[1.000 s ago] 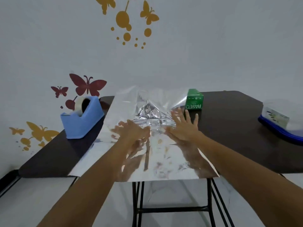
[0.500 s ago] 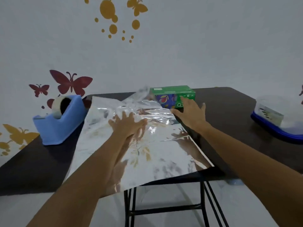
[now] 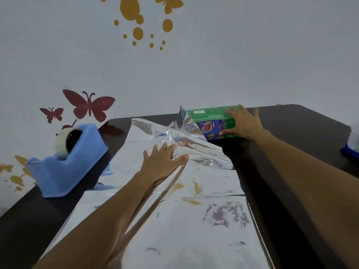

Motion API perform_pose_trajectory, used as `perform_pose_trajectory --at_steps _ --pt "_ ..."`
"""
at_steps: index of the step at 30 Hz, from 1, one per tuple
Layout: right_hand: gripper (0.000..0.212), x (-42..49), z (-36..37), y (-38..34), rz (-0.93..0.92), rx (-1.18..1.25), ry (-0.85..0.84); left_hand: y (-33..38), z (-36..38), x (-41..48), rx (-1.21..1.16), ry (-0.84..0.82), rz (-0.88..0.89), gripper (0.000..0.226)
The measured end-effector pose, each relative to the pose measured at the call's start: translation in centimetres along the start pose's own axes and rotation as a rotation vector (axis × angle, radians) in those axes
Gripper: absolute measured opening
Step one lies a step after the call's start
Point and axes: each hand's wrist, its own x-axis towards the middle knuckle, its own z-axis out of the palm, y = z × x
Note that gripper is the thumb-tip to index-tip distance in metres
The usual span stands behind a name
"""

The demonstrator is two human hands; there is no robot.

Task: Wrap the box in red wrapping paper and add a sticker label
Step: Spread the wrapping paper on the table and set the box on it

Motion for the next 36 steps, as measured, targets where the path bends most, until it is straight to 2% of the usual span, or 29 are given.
perform_pose_trajectory --at_steps 3,6,9,11,13,16,18,20,21,22,23,26,28,33,36 --pt "0.08 -0.7 1.1 0.1 -0.015 -0.012 0.075 0.1 -0.1 0.0 -0.024 -0.014 -0.021 0.075" --pt "0.072 -2.2 1.0 -0.3 0.059 -0.115 0.151 0.5 -0.2 -0.1 -0.017 -0.032 -0.063 0.076" --pt "0.066 -4.1 -0.5 -0.7 0.169 -0.348 0.12 1.2 -0.4 -0.2 -0.046 -0.037 -0.1 0.074" --pt "0.063 -5.6 -2.0 -1.0 0.18 -0.492 0.126 2.1 -0.4 -0.4 -0.062 -0.037 -0.116 0.072" --pt "0.066 -6.9 -3.5 -1.5 0.176 -0.49 0.178 3.1 -0.4 -0.5 -0.069 -0.051 -0.107 0.073" --pt "0.073 -8.1 -5.9 -1.9 0.226 -0.359 0.236 4.7 -0.6 -0.7 -0.125 -0.096 -0.072 0.076" --pt "0.085 -8.3 -6.7 -1.0 0.32 -0.171 0.046 5.5 -1.0 -1.0 -0.247 -0.072 -0.077 0.077" --pt "0.125 -8.8 -6.7 0.0 0.43 0.089 -0.246 5.8 -1.8 -1.4 -0.319 -0.002 -0.082 0.074" --pt "0.139 -8.9 -6.4 0.3 0.45 0.177 -0.329 5.7 -2.1 -1.5 -0.295 0.014 -0.071 0.073" --pt "0.142 -9.2 -6.1 0.6 0.459 0.227 -0.356 5.6 -2.4 -1.8 -0.252 0.009 -0.047 0.072" --pt "0.136 -9.4 -6.0 0.8 0.468 0.268 -0.351 5.5 -2.4 -2.1 -0.211 -0.019 -0.011 0.072" --pt "0.117 -10.1 -6.5 0.6 0.48 0.318 -0.293 5.3 -1.6 -3.5 -0.139 -0.159 0.081 0.078" --pt "0.106 -10.5 -6.6 0.0 0.496 0.355 -0.209 5.7 -0.9 -4.4 -0.057 -0.195 0.119 0.079" --pt "0.093 -12.0 -7.5 0.6 0.622 0.481 0.042 7.2 -0.4 -5.2 -0.001 -0.109 0.135 0.071" --pt "0.089 -12.4 -9.8 2.3 0.625 0.505 0.202 7.6 -0.4 -4.6 -0.007 -0.121 0.14 0.073"
